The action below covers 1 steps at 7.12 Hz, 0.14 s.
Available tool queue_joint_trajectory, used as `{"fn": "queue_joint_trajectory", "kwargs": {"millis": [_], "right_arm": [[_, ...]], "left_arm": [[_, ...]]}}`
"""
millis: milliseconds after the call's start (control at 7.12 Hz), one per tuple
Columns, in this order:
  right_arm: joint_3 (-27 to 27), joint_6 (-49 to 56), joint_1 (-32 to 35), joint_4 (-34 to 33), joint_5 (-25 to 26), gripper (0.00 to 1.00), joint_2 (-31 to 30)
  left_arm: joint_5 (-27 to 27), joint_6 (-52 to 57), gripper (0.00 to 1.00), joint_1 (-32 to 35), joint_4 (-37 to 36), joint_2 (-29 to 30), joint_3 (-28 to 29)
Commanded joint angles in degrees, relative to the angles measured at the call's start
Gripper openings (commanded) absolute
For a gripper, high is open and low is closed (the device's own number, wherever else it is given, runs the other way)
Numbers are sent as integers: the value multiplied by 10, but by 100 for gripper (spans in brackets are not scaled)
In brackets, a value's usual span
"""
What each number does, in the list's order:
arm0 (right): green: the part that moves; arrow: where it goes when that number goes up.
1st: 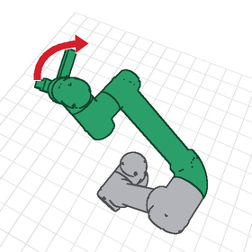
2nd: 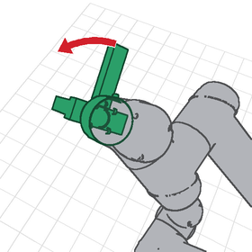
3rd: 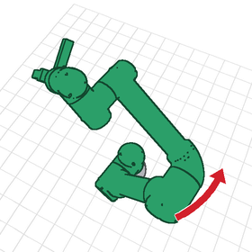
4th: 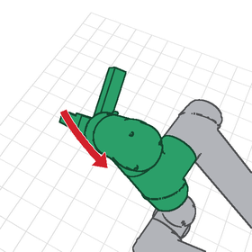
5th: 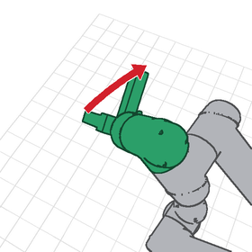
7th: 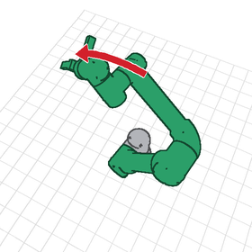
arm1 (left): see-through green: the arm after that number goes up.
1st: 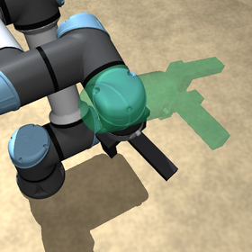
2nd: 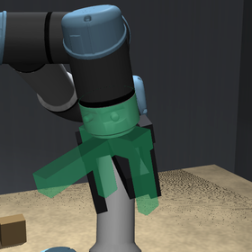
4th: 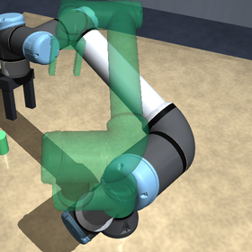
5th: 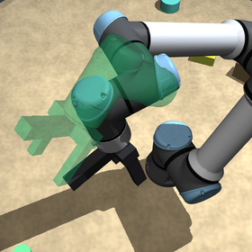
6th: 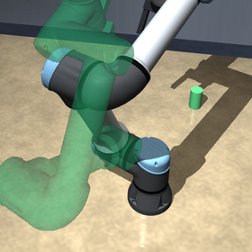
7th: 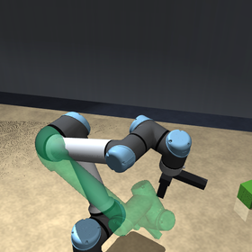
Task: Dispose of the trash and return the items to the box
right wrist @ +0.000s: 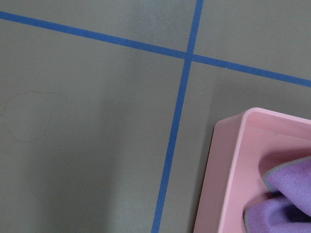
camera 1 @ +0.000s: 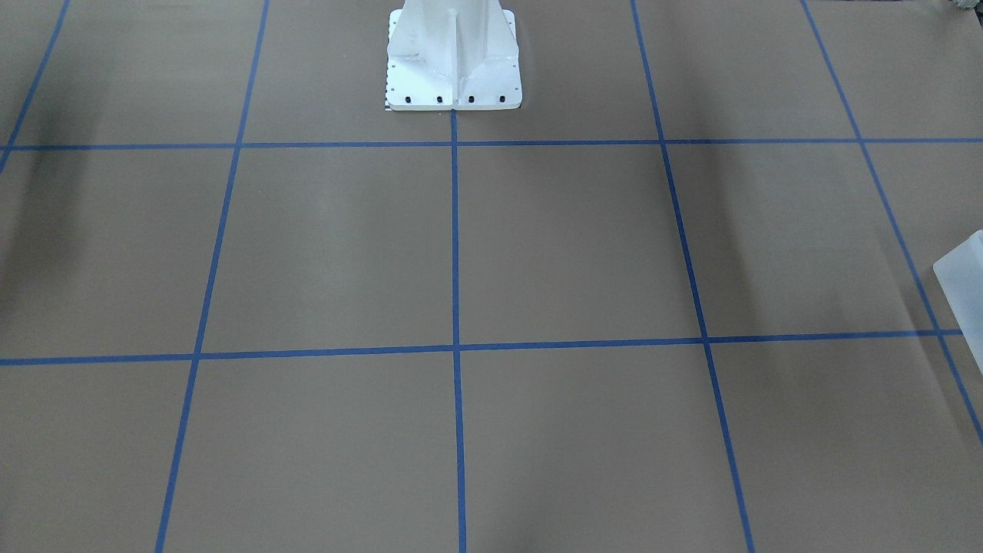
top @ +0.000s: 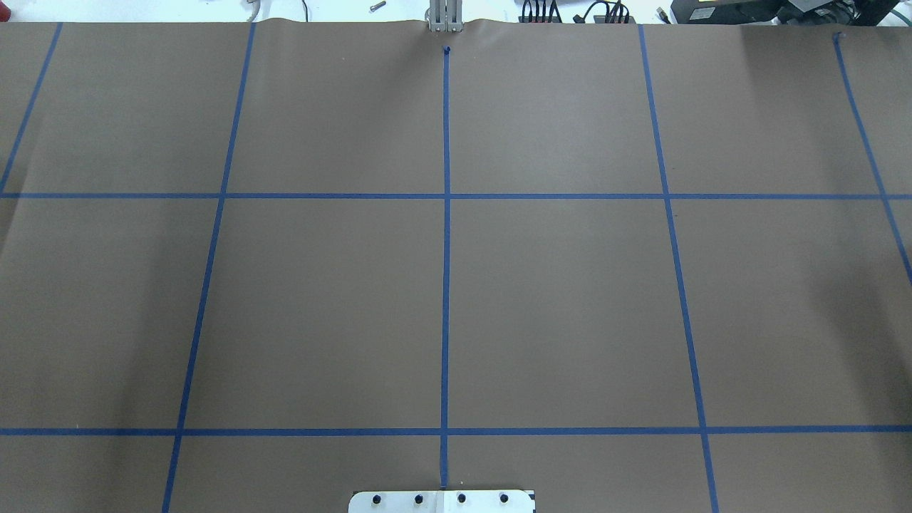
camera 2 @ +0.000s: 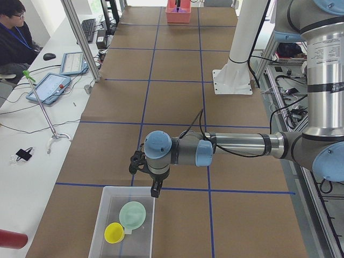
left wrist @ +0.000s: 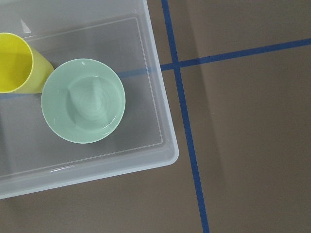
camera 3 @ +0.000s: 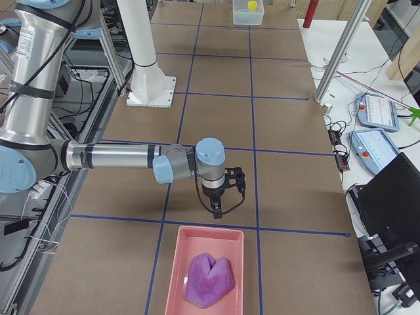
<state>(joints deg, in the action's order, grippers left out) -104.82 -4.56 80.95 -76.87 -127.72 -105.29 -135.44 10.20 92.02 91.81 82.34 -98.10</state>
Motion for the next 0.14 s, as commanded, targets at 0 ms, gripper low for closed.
{"fn": "queue_joint_trajectory", "kwargs": {"millis": [0], "right_arm": [[3, 0, 0, 0, 1, 100, -3]], "left_arm": [[0, 0, 99, 0, 0, 0, 1]]}}
